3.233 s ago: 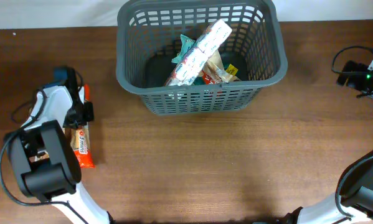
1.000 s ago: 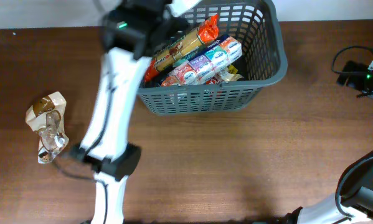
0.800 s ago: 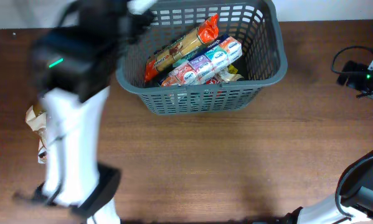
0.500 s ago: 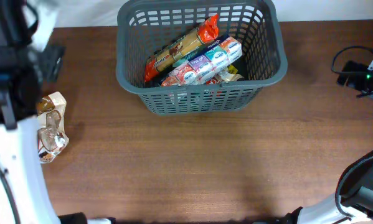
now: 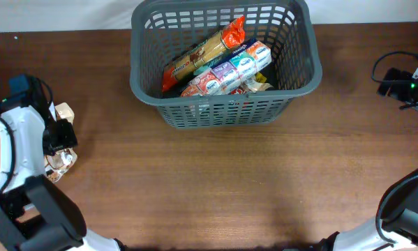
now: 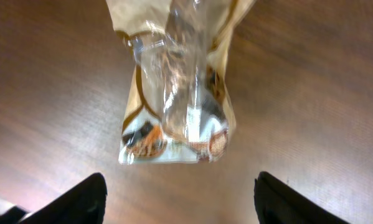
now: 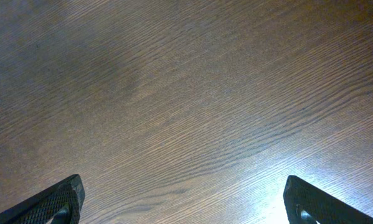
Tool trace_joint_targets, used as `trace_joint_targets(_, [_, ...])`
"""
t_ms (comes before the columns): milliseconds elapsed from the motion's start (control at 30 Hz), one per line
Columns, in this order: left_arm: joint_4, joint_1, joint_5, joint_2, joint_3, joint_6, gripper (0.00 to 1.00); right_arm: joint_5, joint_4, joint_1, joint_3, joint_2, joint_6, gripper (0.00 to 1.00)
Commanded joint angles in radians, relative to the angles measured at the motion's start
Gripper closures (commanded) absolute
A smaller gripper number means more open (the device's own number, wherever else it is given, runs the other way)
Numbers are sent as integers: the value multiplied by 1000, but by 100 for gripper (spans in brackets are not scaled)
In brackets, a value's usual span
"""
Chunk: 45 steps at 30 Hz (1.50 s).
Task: Pack container
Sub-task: 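Grasp the clear snack bag with the left gripper, then carry the snack bag into the basket and release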
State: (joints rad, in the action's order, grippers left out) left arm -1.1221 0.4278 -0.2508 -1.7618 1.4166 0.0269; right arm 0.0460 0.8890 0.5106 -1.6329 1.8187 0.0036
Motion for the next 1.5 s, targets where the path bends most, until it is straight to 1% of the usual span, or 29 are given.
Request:
trace_joint_targets(0, [31, 5, -56, -54, -10, -114, 27, 2, 0, 0, 3, -26, 13, 1])
trace_joint_targets(67, [48, 13, -71, -74, -10, -126, 19, 2, 0, 0, 3, -26, 13, 1])
trace_joint_targets(267, [101, 34, -55, -119, -10, -200, 20, 2, 0, 0, 3, -26, 13, 1])
trace_joint_targets(467, [173, 35, -50, -169, -10, -202, 20, 2, 0, 0, 3, -26, 13, 1])
trace_joint_targets(533, [188, 35, -31, -194, -10, -202, 13, 2, 0, 0, 3, -26, 13, 1])
trace_joint_targets(633, [195, 35, -18, -241, -10, -202, 13, 2, 0, 0, 3, -26, 13, 1])
trace_joint_targets(667, [196, 35, -19, -257, -10, -202, 7, 2, 0, 0, 3, -26, 13, 1])
trace_joint_targets(733, [203, 36, -18, -292, -10, -202, 2, 2, 0, 0, 3, -26, 13, 1])
trace_joint_targets(867, [217, 36, -18, -334, -10, -202, 3, 2, 0, 0, 3, -26, 13, 1])
trace_joint_targets(900, [217, 36, -16, -341, -10, -202, 7, 2, 0, 0, 3, -26, 13, 1])
trace_joint_targets(967, [218, 36, -11, -349, -10, -201, 37, 2, 0, 0, 3, -26, 13, 1])
trace_joint_targets(1000, [218, 36, -5, -349, -10, -201, 60, 2, 0, 0, 3, -26, 13, 1])
trace_joint_targets(1033, [217, 36, 0, -349, -9, -201, 77, 2, 0, 0, 3, -26, 13, 1])
trace_joint_targets(1067, [205, 35, 10, -347, -1, -201, 98, 2, 0, 0, 3, -26, 13, 1])
trace_joint_targets(1167, [149, 32, 29, -341, 38, -148, 98, 2, 0, 0, 3, -26, 13, 1])
trace_joint_targets(1300, [62, 26, 53, -303, 140, -88, 98, 2, 0, 0, 3, -26, 13, 1])
trace_joint_targets(1467, [-23, -1, 121, -188, 348, -19, 98, 2, 0, 0, 3, -26, 13, 1])
